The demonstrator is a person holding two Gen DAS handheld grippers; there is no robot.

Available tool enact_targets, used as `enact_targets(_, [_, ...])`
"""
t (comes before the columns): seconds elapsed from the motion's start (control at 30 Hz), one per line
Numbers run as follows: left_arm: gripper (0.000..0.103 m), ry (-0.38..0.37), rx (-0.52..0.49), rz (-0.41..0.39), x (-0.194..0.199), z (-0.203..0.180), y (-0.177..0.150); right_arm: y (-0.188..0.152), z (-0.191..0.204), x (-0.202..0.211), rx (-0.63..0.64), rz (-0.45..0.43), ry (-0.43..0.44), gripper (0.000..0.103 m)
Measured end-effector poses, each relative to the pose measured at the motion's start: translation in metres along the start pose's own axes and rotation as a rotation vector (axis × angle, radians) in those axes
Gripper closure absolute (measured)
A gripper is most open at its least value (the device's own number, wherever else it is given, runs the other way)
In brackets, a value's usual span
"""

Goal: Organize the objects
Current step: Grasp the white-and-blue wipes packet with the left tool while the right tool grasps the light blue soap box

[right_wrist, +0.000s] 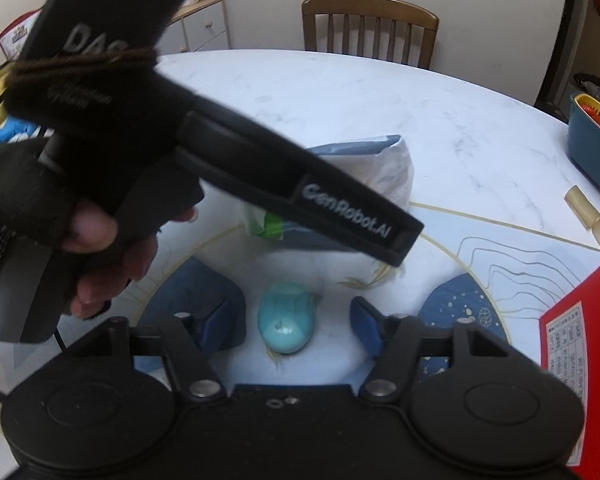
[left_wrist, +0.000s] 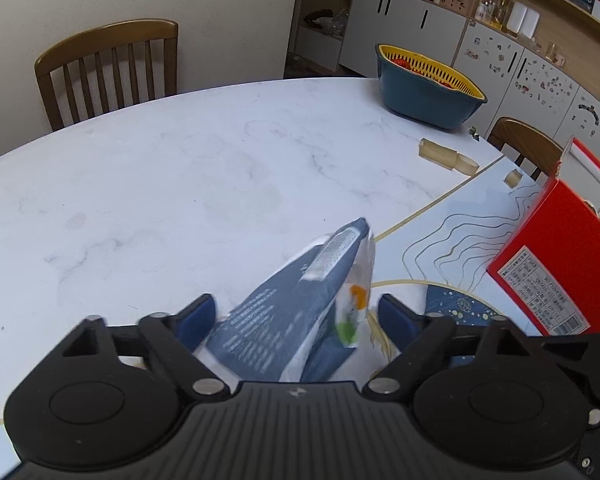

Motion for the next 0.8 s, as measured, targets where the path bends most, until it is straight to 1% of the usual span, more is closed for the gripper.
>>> enact_targets(0.03, [0.023, -0.001, -0.004, 0.0, -0.001, 0.0, 0.0, -0.002, 0.001, -0.001, 0.005, 0.003, -0.004, 0.048])
enact_targets(0.07, [0.025, -0.005, -0.005, 0.001, -0.001, 0.0, -0.001, -0.003, 0.002, -0.001, 0.009, 0.002, -0.007, 0.048])
enact_targets(0.13, [0.032, -0.002, -0.007, 0.004, -0.002, 0.001, -0.001, -0.004, 0.004, -0.001, 0.02, -0.003, -0.012, 0.05])
enact_targets(0.17, [0.033, 0.0, -0.007, 0.003, -0.002, 0.001, -0.001, -0.005, 0.004, -0.001, 0.021, -0.005, -0.015, 0.05])
enact_targets(0.27, [0.038, 0.001, 0.017, -0.002, -0.002, 0.003, -0.001, -0.005, 0.007, -0.001, 0.028, -0.011, -0.019, 0.06])
enact_targets(0.33, [0.042, 0.007, 0.025, -0.002, -0.002, 0.004, 0.0, -0.005, 0.008, 0.0, 0.024, -0.011, -0.018, 0.069])
enact_targets(0.4, [0.046, 0.006, 0.023, -0.004, 0.0, 0.004, -0.001, -0.007, 0.009, 0.001, 0.022, -0.013, -0.025, 0.074])
enact_targets(0.57, [0.055, 0.016, 0.016, 0.0, 0.003, -0.001, 0.0, -0.011, 0.011, 0.004, 0.013, -0.014, -0.025, 0.075])
enact_targets(0.63, [0.064, 0.016, 0.017, -0.001, 0.005, -0.004, 0.0, -0.013, 0.011, 0.007, 0.009, -0.017, -0.027, 0.075])
enact_targets(0.7, [0.07, 0.017, 0.021, 0.004, 0.008, -0.006, 0.0, -0.014, 0.01, 0.01, -0.003, -0.016, -0.029, 0.075])
enact_targets(0.8, [0.071, 0.022, 0.024, 0.002, 0.014, -0.009, 0.0, -0.016, 0.007, 0.018, -0.026, -0.02, -0.032, 0.075])
Point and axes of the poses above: each gripper's, at about its wrist camera, not at the fingertips, and x roughly against the way its jaws point, z to its left, y to its top, the point moved 2 cm from there along -x, roughly the way its jaws point, and after that the axes turned 13 degrees about -x, right-handed, at the moved point
